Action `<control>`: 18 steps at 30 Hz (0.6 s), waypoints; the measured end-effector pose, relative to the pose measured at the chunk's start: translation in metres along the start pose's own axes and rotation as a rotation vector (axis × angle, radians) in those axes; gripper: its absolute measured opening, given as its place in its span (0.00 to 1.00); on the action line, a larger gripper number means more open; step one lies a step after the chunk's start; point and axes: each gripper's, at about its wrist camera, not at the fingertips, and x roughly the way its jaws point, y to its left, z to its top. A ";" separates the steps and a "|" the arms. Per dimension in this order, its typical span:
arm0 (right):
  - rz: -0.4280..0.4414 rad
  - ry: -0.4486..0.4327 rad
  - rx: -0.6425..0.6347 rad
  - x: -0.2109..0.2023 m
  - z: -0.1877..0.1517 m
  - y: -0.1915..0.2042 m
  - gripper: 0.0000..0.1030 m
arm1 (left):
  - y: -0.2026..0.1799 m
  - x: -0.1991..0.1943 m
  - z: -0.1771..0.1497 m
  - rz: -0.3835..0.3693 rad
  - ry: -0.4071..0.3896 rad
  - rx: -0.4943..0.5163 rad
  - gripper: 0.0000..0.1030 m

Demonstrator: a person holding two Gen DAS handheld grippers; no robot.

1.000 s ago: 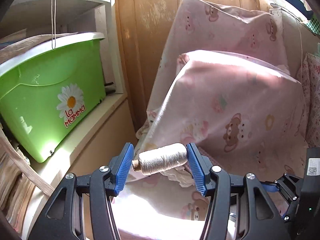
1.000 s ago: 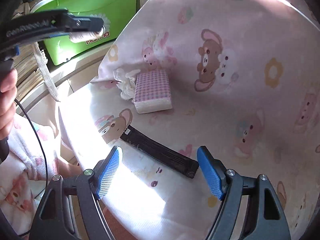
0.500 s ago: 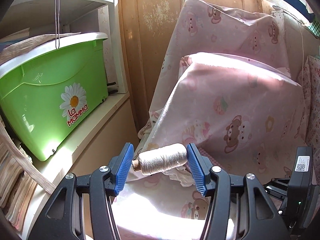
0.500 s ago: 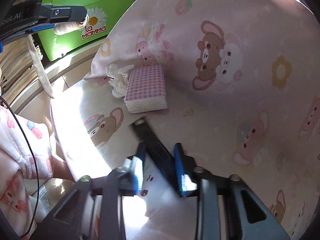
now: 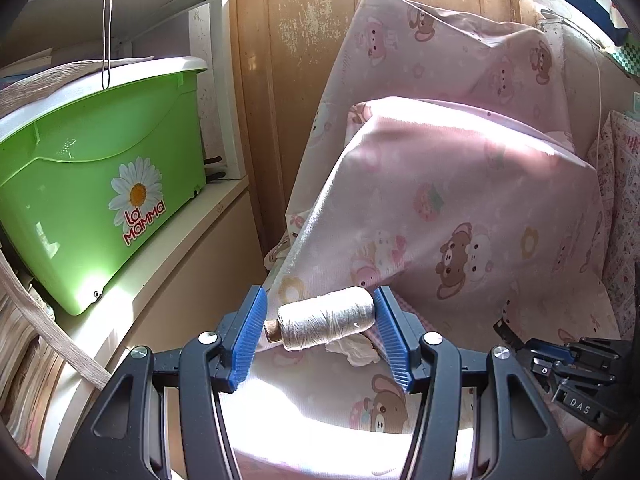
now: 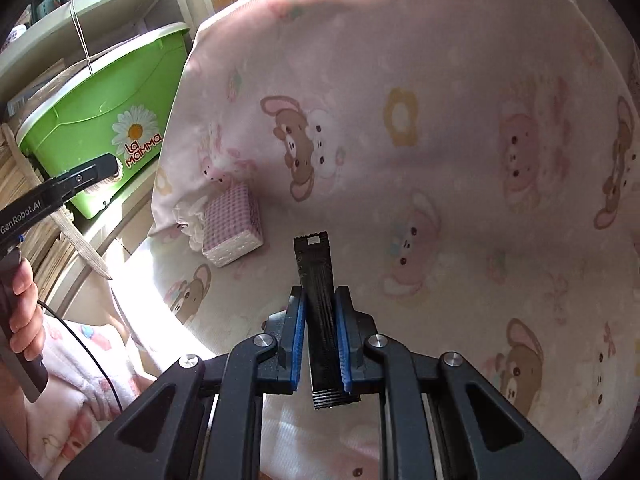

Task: Collect trash
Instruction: 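Carry the spool and black strip down over the pink basket with both grippers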

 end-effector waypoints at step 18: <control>0.032 -0.110 0.004 -0.057 -0.015 0.027 0.16 | -0.007 -0.002 -0.017 -0.075 0.065 -0.049 0.52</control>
